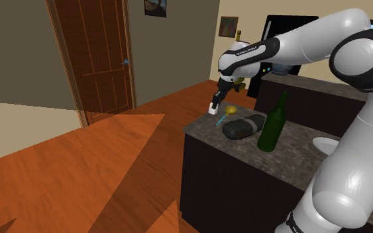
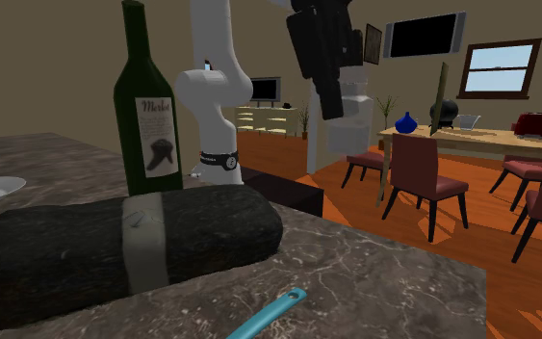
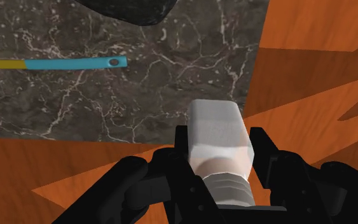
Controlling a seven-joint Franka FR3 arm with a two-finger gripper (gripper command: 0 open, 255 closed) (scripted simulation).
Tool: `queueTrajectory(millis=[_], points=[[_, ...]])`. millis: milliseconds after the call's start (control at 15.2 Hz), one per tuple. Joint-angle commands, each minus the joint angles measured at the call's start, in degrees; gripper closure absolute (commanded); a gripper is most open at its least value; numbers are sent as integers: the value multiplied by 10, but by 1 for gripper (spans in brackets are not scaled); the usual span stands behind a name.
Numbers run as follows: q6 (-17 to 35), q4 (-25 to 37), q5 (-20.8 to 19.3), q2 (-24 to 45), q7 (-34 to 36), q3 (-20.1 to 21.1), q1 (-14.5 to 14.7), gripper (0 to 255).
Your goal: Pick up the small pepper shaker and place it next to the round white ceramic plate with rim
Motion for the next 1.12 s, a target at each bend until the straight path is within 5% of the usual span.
queueTrajectory(millis=[0, 330, 1056], points=[[-15, 12, -3, -3, 3, 0, 0, 255], [-46, 36, -9, -12, 10, 0, 0, 255], [-54, -129, -80, -190, -56, -44, -61, 255]])
